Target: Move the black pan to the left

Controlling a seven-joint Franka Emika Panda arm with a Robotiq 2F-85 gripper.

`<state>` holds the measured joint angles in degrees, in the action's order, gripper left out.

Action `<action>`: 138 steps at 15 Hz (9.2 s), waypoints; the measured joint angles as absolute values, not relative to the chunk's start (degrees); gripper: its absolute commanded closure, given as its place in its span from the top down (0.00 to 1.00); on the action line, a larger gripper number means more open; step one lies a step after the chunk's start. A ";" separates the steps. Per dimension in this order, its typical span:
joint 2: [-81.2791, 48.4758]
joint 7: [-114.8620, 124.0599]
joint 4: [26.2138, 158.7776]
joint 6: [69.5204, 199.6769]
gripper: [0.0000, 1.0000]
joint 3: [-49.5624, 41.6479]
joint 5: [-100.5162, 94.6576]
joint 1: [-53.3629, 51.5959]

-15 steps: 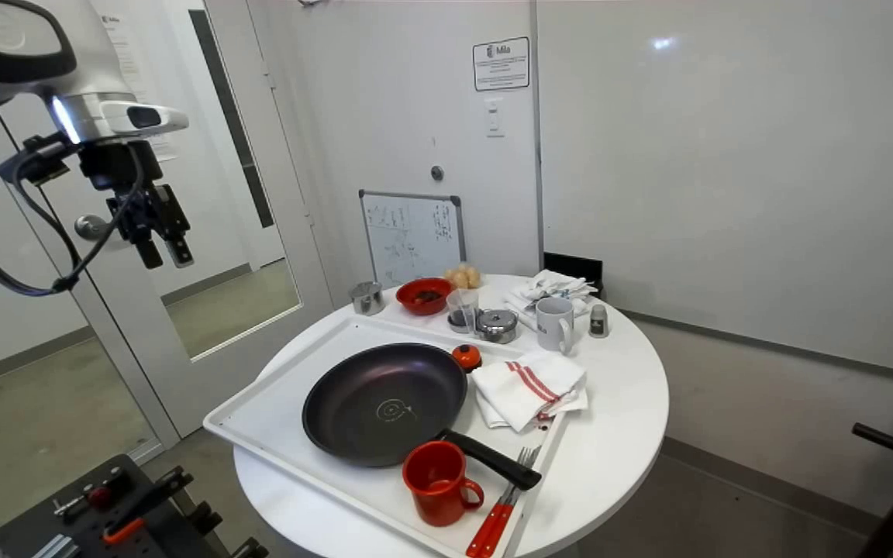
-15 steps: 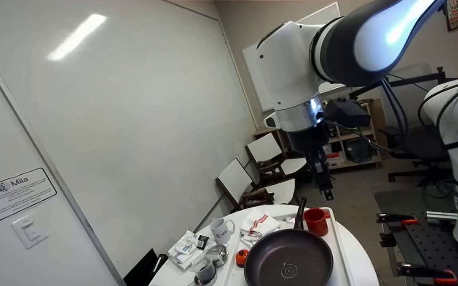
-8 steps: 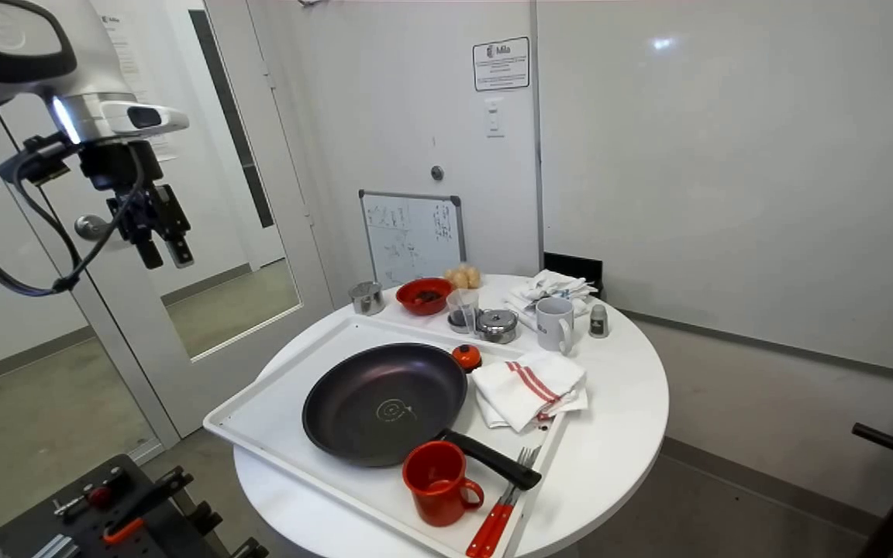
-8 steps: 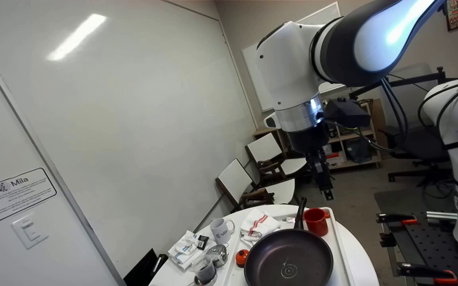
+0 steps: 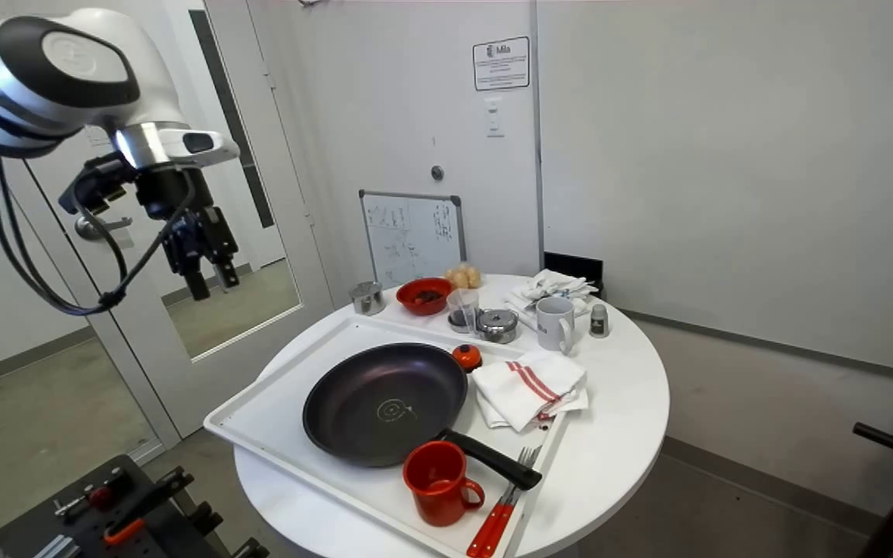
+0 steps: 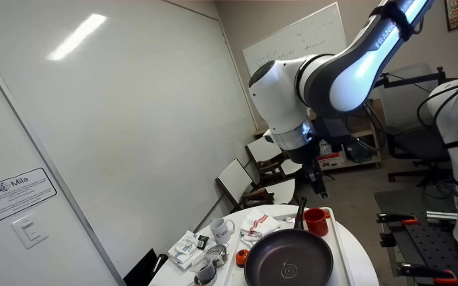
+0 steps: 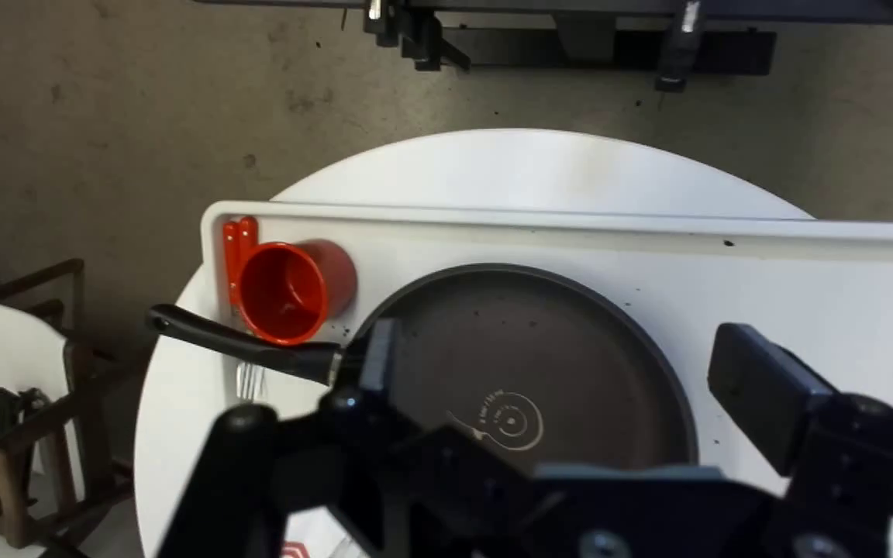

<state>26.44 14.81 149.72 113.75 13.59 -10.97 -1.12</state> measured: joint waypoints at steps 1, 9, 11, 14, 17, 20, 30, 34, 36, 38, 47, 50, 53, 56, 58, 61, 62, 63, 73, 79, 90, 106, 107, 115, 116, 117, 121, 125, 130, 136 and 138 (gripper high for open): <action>25.10 14.82 149.57 114.13 1.00 12.59 -12.18 0.01; 14.74 14.71 146.13 124.83 1.00 2.07 -11.82 4.52; 12.21 14.70 145.10 128.39 1.00 0.32 -10.67 4.90; 8.14 14.71 143.53 132.99 1.00 -1.62 -7.97 5.28; 3.62 14.70 141.90 136.38 1.00 -2.96 -6.20 5.66; -0.28 14.01 140.21 138.60 1.00 -4.46 -3.03 6.02; -6.16 7.16 133.04 139.39 1.00 -8.06 25.32 10.07; -8.99 8.16 131.66 140.17 1.00 -9.12 30.26 11.80; -10.25 10.06 131.48 141.54 1.00 -9.65 32.28 12.53; -10.76 12.26 131.60 142.60 1.00 -9.94 34.14 12.84; -11.62 15.47 131.22 142.80 1.00 -10.10 33.66 12.80; -15.12 20.30 128.87 142.80 1.00 -11.17 31.70 12.82; -20.08 25.53 125.06 142.56 1.00 -12.91 30.30 13.14; -24.27 29.62 121.19 141.49 1.00 -14.36 30.24 14.05; -26.24 32.28 119.08 140.37 1.00 -15.13 30.25 14.83; -28.52 36.11 116.52 138.70 1.00 -16.12 30.25 16.10; -29.25 37.28 115.83 138.11 1.00 -16.34 30.25 16.57; -29.97 38.29 115.17 137.59 1.00 -16.47 30.25 17.09; -36.52 45.08 111.60 135.84 1.00 -16.51 30.28 19.33; -40.56 48.08 109.43 135.84 1.00 -16.54 30.16 19.33; -43.94 51.53 106.62 135.84 0.13 -17.30 28.72 19.33; -44.88 53.00 105.64 136.55 0.28 -17.28 24.98 17.24; -44.86 53.00 105.63 136.89 0.10 -17.28 24.86 17.15; -44.37 52.99 105.63 138.44 0.00 -17.29 24.09 15.63; -44.35 53.00 105.63 138.58 0.00 -17.29 24.04 15.41; -44.34 53.00 105.63 138.66 0.10 -17.29 23.99 15.23; -44.34 53.00 105.66 138.68 0.48 -17.29 23.46 14.82; -44.26 52.99 105.68 138.69 0.77 -17.29 22.80 14.58; -42.96 52.99 105.80 138.69 1.00 -17.31 22.38 14.02; -42.10 52.99 105.96 138.59 1.00 -17.31 21.99 13.94; -42.11 52.99 106.13 138.59 0.72 -17.31 21.95 13.94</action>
